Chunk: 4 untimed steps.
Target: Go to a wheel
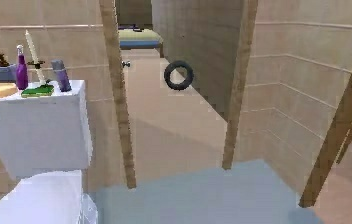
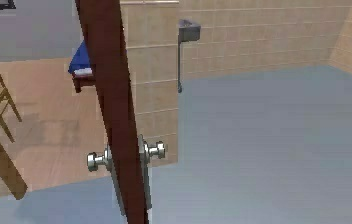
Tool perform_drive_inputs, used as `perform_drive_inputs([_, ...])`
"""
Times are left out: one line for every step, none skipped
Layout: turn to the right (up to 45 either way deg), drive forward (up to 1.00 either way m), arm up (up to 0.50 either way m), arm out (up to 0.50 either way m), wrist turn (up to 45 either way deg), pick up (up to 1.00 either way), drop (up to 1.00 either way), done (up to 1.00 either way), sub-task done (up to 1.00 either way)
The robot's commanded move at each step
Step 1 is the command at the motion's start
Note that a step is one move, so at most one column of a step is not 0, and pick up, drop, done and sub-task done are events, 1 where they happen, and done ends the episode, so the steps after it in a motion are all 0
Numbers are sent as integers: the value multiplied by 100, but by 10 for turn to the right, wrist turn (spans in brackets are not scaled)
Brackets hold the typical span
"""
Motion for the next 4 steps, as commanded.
perform_drive_inputs([0, 5, 0, 0, 0, 0, 0, 0, 0])
perform_drive_inputs([0, 100, 0, 0, 0, 0, 0, 0, 0])
perform_drive_inputs([30, 0, 0, 0, 0, 0, 0, 0, 0])
perform_drive_inputs([0, 30, 0, 0, 0, 0, 0, 0, 0])
